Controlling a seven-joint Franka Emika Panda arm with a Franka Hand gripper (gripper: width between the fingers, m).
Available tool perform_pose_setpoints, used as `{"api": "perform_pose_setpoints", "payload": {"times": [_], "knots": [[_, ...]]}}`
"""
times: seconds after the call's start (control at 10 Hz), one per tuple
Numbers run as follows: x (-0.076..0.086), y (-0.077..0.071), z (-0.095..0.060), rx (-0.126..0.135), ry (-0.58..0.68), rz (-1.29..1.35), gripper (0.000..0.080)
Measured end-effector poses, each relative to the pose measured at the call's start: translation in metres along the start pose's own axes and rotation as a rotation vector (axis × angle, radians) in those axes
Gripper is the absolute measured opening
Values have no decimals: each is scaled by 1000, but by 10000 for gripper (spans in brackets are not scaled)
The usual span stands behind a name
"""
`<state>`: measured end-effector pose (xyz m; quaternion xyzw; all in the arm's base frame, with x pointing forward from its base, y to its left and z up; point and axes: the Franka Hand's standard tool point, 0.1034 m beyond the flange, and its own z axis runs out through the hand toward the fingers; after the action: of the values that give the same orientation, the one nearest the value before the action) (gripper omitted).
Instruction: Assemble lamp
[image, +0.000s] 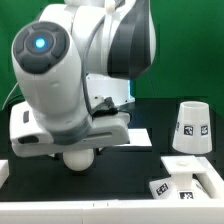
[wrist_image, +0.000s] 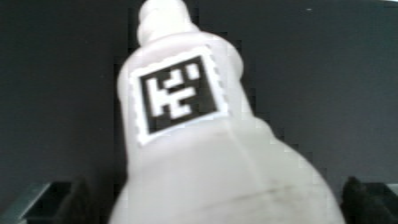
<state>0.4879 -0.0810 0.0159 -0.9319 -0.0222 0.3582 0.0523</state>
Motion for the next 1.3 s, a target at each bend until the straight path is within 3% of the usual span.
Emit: {"api": "perform_pose_setpoints", "payload": {"times": [0.3, 0.6, 1.0, 1.3], "knots": [[2, 0, 2, 4, -33, -1, 699], [-1, 14, 5, -2, -112, 73, 699], [0, 15, 6, -3, -116, 98, 699], [-18, 5, 5, 18, -273, 193, 699]]}}
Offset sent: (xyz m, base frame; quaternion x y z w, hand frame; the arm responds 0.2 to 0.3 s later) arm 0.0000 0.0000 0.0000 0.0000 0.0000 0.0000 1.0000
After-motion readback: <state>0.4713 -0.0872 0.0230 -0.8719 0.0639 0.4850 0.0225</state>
